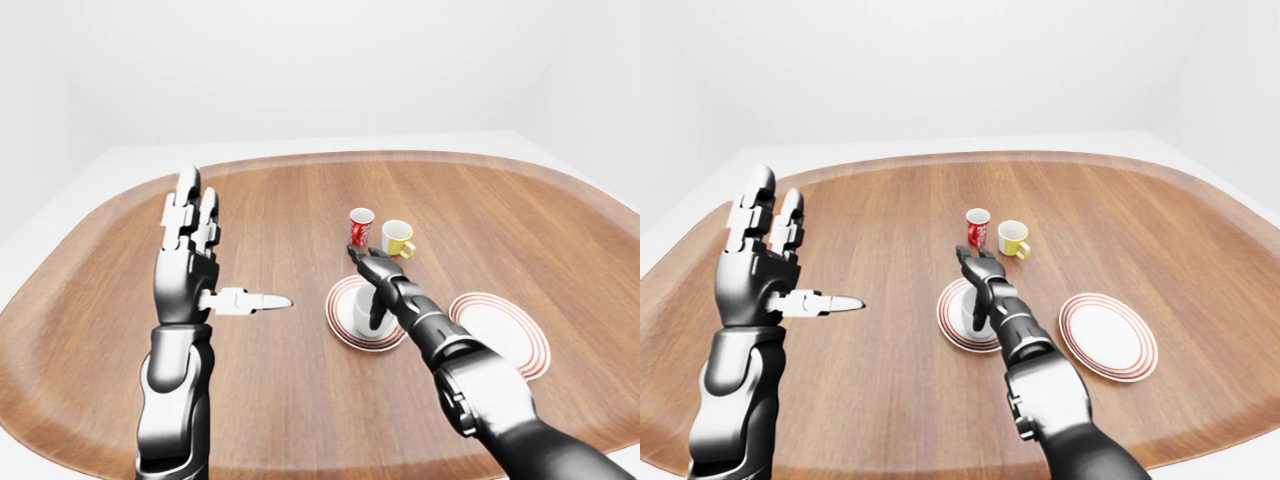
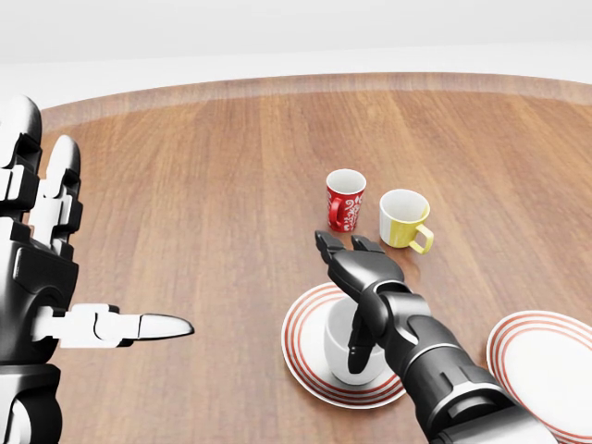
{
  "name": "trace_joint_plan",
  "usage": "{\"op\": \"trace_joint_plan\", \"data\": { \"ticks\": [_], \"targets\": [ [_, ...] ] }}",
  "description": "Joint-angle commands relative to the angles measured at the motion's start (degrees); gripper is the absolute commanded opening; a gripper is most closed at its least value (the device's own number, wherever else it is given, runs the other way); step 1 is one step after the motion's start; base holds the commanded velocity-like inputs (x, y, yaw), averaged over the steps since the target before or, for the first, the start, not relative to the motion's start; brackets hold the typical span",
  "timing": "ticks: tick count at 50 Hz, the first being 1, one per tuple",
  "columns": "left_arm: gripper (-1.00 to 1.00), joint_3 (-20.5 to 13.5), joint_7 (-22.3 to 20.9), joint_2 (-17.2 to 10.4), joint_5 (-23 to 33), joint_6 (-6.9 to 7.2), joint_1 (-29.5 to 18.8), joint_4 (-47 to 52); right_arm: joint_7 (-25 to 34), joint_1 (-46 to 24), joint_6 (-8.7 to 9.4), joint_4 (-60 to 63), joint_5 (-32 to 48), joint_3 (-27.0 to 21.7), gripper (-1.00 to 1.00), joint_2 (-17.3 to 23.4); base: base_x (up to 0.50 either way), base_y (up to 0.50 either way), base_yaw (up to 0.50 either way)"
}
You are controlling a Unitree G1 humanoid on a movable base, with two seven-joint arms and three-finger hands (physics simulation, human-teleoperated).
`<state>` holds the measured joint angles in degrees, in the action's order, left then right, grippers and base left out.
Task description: Put the white mug on the left plate.
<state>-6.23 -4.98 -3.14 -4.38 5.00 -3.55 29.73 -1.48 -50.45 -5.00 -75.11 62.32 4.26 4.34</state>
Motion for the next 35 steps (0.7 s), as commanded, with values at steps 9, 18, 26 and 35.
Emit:
{"op": "trace_joint_plan", "data": {
  "ticks": [9,18,26,35],
  "targets": [
    [0.98,0.03,-0.07,0.02,0.12,0.00,0.10,-0.08,2.99,4.30,0.00,2.13,0.13,2.36,1.00,0.41,0.00,0.00,0.00],
    [0.98,0.08,-0.08,0.05,0.14,0.00,0.11,-0.02,3.69,4.70,0.00,3.20,-0.30,2.71,1.00,0.74,0.00,0.00,0.00],
    [0.98,0.10,-0.15,0.03,0.12,0.00,0.04,-0.04,4.50,5.04,0.00,4.52,-0.22,2.98,1.00,0.66,0.00,0.00,0.00],
    [0.98,0.09,-0.19,0.03,0.13,0.00,0.10,-0.10,5.98,5.24,0.00,6.55,-0.36,2.92,1.00,0.76,0.00,0.00,0.00]
  ]
}}
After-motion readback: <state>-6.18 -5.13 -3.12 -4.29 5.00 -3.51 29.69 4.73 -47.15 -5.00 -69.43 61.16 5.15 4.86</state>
